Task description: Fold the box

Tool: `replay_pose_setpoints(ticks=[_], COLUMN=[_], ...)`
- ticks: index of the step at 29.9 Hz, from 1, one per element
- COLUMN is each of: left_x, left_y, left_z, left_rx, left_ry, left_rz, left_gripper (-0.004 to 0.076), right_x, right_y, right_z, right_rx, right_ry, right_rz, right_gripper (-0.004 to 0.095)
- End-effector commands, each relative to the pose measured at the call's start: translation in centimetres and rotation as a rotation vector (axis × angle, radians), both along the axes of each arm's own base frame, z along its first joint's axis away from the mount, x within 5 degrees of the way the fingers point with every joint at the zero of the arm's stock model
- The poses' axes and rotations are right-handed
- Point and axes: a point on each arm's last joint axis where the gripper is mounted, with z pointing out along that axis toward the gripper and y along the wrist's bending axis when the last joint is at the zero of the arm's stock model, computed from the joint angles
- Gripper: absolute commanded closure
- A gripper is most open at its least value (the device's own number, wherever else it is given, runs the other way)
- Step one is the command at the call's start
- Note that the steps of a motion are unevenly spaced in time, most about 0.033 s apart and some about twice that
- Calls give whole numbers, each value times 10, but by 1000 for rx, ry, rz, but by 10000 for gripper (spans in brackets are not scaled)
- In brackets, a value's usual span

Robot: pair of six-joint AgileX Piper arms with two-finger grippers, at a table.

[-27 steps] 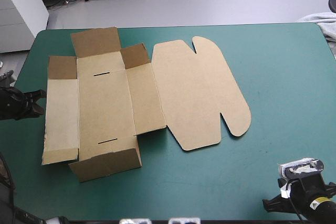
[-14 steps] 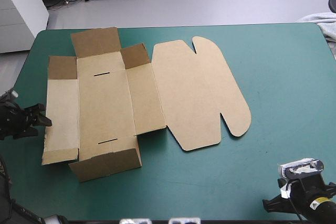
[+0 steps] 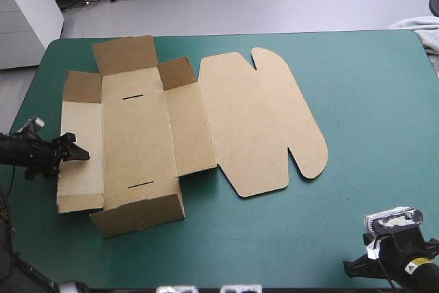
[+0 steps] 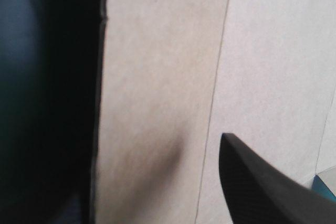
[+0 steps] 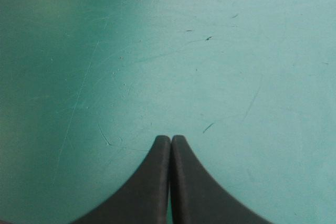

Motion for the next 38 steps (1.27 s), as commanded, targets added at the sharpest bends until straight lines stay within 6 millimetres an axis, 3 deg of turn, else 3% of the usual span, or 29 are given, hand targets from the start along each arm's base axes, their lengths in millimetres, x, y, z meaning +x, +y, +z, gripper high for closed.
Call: replay_pose_setpoints(ticks=[1, 8, 14, 19, 23, 29, 38], left_x=[10, 21, 27, 34, 39, 52, 75], left_y=[-18, -36, -36, -36, -43, -74, -136], left_z=[21, 21, 34, 59, 77, 105, 142], left_rx=[-6, 34, 42, 56, 184, 431, 585], left_ry=[-83, -102, -131, -172, -180, -227, -474], left_rz=[-22, -75, -101, -161, -268, -458, -640], left_gripper=[359, 734, 734, 734, 734, 734, 734], right_x=[4, 4, 4, 4, 4, 4, 4], right_y=[0, 0, 0, 0, 0, 0, 0], right_z=[8, 8, 8, 8, 8, 8, 8], right_rx=[7, 7, 7, 7, 7, 7, 7], right_ry=[-52, -52, -52, -52, -52, -52, -52], right_rz=[0, 0, 0, 0, 0, 0, 0], right_gripper=[927, 927, 927, 927, 927, 927, 927])
